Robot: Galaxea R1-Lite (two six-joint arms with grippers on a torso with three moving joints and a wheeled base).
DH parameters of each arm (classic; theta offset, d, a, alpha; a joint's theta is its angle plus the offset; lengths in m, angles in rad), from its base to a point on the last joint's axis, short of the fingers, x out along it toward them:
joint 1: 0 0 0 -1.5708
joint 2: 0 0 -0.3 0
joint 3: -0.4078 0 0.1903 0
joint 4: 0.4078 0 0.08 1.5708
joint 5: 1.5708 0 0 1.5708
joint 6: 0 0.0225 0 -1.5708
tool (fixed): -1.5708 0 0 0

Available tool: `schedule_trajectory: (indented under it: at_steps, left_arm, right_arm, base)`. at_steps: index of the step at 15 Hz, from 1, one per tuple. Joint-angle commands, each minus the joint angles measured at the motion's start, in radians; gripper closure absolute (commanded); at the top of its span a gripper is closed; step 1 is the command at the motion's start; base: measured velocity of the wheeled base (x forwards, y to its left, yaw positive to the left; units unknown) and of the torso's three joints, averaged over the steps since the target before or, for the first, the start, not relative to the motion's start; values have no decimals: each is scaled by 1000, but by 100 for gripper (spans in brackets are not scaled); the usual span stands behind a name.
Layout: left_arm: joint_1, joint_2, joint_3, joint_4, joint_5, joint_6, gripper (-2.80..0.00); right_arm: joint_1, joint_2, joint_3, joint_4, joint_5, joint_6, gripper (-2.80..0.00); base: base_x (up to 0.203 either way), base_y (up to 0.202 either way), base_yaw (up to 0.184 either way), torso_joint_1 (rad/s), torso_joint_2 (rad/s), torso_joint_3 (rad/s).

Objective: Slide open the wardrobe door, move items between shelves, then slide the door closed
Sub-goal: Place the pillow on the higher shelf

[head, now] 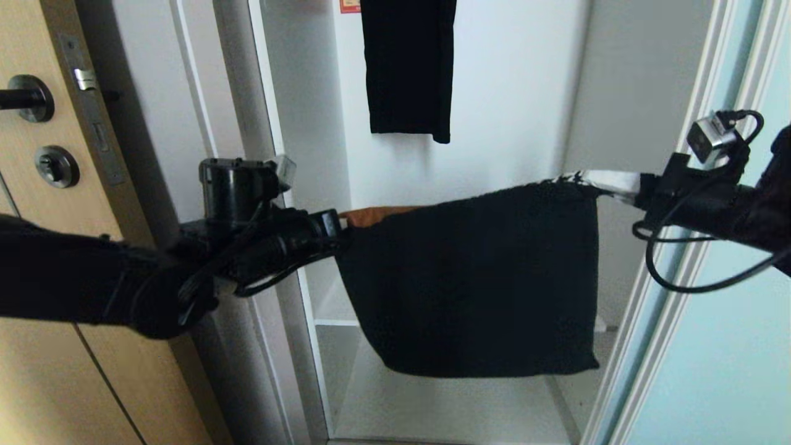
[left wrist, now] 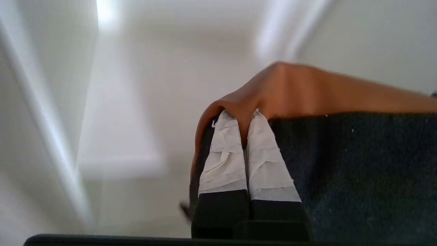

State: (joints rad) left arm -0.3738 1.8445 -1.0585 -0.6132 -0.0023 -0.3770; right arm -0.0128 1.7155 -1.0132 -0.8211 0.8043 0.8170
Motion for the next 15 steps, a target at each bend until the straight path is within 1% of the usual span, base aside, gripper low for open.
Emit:
schedule_trajectory:
  at_steps: [1,2,4,5,6,7,9,12,14,15]
  left_arm:
    - [47,162,-296,7,0,-3,0]
    - [68,194,-444,27,0,-4,0]
    - [105,273,-721,67,-3,-5,0]
    - [119,316,-814,80,-8,-5,0]
    - [131,364,-867,89,-17,-6,0]
    - [139,441,-882,92,-22,-6,0]
    - [151,616,-873,94,-25,-2,0]
    - [166,838,-873,107,-34,20,0]
    - [180,896,-873,137,-54,53,0]
    - [183,884,-860,151,-56,50,0]
  right_arm:
    - [0,197,-292,-3,-2,16,0]
    - [0,238,-427,1,-8,38,0]
    - [-2,334,-657,3,-18,107,0]
    - [-2,405,-729,4,-22,137,0]
    - [-2,466,-760,4,-24,156,0]
    - [-2,531,-768,5,-25,165,0]
    - [-7,678,-784,10,-26,165,0]
    - [-9,874,-810,20,-25,119,0]
    - [-8,912,-834,85,-26,78,0]
    - [-7,890,-819,108,-26,73,0]
  base:
    - [0,0,0,0,0,0]
    - [0,0,0,0,0,0]
    - [0,0,0,0,0,0]
    - [0,0,0,0,0,0]
    - [0,0,0,0,0,0]
    - [0,0,0,0,0,0]
    - [0,0,0,0,0,0]
    - [0,0,0,0,0,0]
    - [0,0,0,0,0,0]
    - [0,0,0,0,0,0]
